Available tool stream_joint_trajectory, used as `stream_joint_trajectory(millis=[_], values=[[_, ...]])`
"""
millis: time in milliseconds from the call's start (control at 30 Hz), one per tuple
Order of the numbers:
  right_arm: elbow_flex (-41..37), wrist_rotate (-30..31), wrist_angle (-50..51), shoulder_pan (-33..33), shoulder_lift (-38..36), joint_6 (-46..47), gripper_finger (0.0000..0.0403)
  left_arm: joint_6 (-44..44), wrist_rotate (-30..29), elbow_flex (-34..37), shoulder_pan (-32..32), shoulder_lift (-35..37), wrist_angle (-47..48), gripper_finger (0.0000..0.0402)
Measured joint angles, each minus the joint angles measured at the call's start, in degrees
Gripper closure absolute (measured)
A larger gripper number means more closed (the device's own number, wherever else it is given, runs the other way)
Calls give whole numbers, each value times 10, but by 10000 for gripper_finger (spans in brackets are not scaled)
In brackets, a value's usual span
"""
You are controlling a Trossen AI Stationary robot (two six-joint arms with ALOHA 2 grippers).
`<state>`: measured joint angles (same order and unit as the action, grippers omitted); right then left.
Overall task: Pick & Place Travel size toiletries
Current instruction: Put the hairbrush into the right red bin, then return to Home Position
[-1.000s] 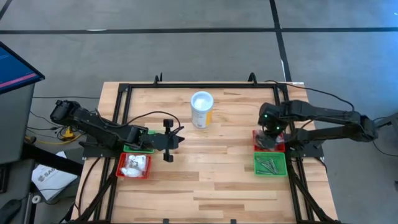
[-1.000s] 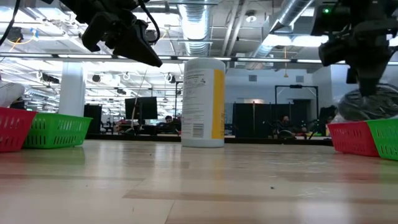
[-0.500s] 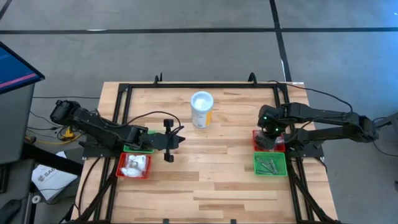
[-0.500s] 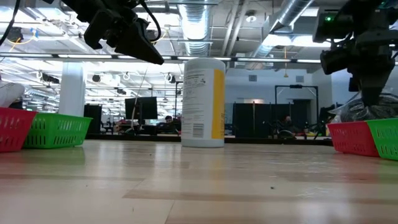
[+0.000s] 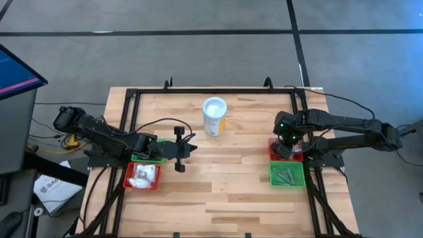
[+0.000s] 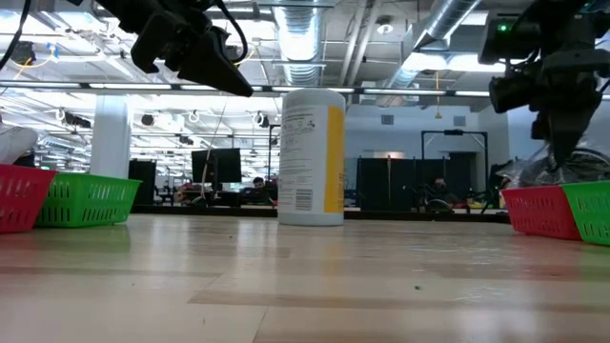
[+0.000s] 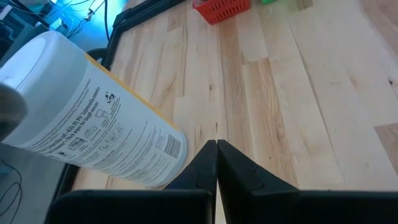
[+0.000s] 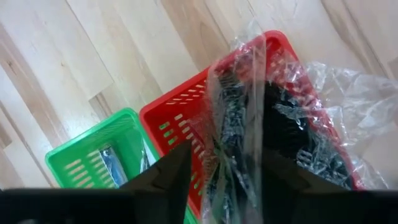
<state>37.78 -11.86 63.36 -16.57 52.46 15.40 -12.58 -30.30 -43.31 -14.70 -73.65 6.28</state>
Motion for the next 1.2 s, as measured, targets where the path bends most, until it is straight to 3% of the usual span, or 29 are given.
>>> stream_joint_trajectory(millis=[400,700,867,1200], values=[[0,0,5,-1,0,-14,158,0,-2,0,0,0,-6,398],[13,7,11,-2,0,-34,161,0,-1,0,0,0,-13,398],[57,99,-2,-18,-5,-20,163,0,-1,0,0,0,-20,398],[61,122,-275,13,-99,-62,163,60,1,-2,0,19,-111,398]])
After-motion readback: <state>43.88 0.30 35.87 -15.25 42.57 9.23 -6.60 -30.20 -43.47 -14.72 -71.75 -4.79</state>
